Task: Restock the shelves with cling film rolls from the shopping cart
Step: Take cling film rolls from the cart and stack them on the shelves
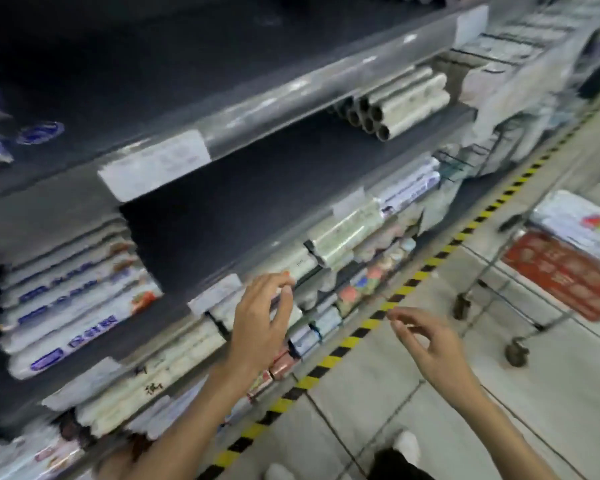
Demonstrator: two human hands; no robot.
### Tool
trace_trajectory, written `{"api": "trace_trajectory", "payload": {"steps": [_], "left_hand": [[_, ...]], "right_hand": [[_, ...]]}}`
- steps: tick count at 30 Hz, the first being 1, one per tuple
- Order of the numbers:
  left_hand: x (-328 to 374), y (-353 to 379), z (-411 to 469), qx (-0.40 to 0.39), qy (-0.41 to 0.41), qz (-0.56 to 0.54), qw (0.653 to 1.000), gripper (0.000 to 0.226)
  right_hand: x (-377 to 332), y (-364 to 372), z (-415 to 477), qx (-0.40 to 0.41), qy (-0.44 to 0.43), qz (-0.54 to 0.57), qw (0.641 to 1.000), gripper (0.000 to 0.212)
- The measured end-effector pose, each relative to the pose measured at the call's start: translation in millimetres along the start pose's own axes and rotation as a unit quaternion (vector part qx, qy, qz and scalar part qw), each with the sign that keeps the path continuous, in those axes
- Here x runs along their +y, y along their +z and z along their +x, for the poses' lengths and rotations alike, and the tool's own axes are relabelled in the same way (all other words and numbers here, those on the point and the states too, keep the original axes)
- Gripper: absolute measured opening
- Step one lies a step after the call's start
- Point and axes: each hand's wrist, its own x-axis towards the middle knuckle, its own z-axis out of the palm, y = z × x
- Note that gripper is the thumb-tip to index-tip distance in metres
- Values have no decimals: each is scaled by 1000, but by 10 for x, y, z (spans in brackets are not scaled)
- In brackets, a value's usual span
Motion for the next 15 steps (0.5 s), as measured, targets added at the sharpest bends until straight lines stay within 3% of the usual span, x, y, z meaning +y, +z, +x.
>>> {"api": "trace_trajectory", "payload": {"steps": [3, 7, 9, 12, 15], "left_hand": [[162, 934, -14, -143, -54, -34, 988, 37], [513, 2020, 14, -243, -78, -58, 965, 28], [681, 2475, 12, -297, -45, -47, 953, 31], [921, 2986, 62, -364, 26, -26, 931, 60], [1089, 3402, 209, -393, 69, 7, 917, 58]], "right_hand": [[637, -572, -419, 68, 88, -1, 994, 36], [1312, -1390, -851, 139, 178, -33, 974, 44], [1559, -1768, -1025, 173, 211, -43, 961, 44], [1794, -2225, -1185, 212, 258, -39, 942, 29], [1983, -2565, -1173, 224, 268, -46, 936, 29]]}}
